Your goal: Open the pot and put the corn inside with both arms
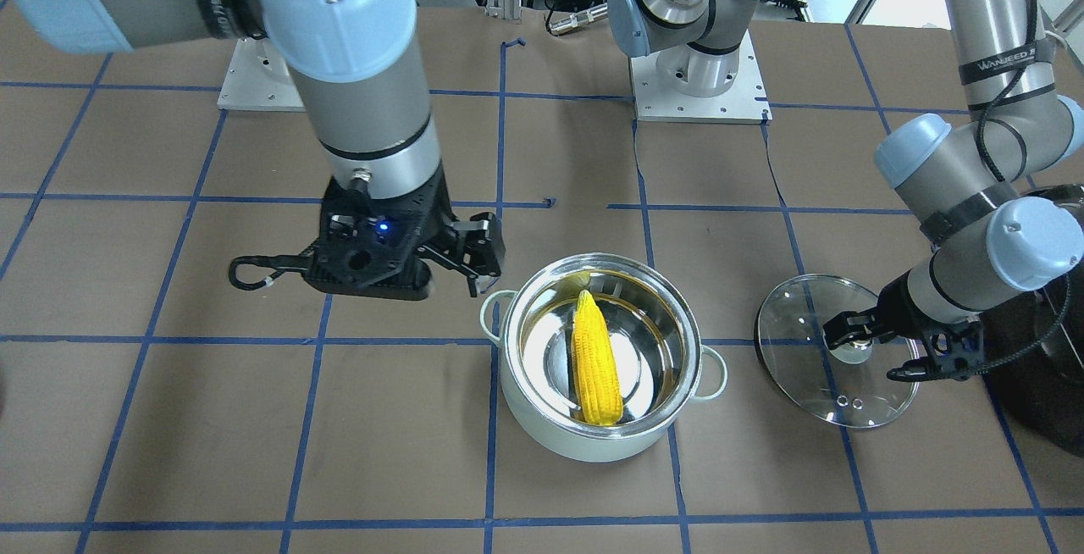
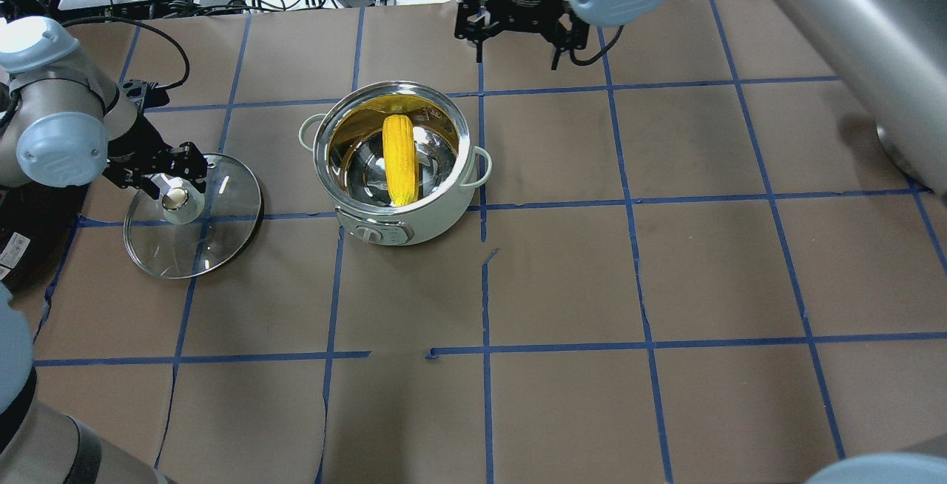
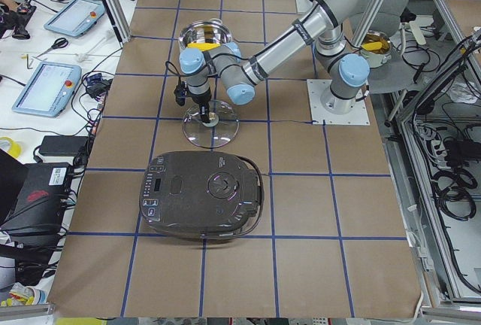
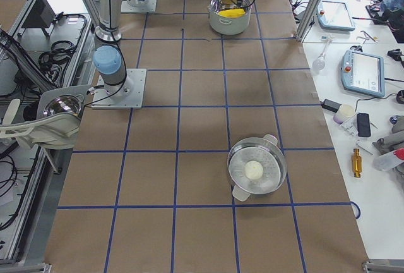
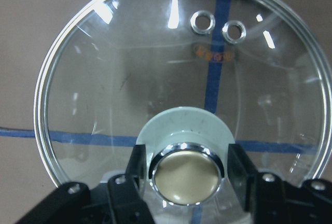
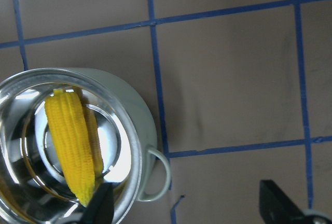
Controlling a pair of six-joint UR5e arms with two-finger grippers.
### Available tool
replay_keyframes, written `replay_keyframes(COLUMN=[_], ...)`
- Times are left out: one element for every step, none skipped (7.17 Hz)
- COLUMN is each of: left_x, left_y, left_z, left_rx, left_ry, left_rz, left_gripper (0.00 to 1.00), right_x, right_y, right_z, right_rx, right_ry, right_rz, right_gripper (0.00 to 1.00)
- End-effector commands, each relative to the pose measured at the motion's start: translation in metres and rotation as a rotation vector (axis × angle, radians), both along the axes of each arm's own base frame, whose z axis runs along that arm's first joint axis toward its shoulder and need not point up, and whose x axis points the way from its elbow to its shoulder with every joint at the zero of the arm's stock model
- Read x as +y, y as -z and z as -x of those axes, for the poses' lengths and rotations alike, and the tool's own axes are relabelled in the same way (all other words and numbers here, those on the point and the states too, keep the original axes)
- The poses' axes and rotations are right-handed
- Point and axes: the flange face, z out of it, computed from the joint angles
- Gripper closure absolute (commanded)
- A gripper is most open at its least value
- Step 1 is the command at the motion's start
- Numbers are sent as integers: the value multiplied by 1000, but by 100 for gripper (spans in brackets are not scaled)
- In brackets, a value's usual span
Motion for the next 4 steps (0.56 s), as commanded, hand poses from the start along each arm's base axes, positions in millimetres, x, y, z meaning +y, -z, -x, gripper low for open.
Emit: replay_keyframes(left_x=[-2,0,5,25], left_y=[-62,-119,-178,-222], left_z=[46,70,113,172], left_rx=[-3,7,-6,-19], left_ry=[-22,-48,-48,-63], left_rz=[-15,-32,4,22], left_gripper=[8,8,7,7], right_x=[25,36,48,57], right_y=[-16,-18,-20,-25], right_z=[77,95,103,104], right_rx=[19,22,29,44], right_ry=[9,-31,-77,-80], right_rz=[-41,-51,-74,-77], right_gripper=[0,0,0,0])
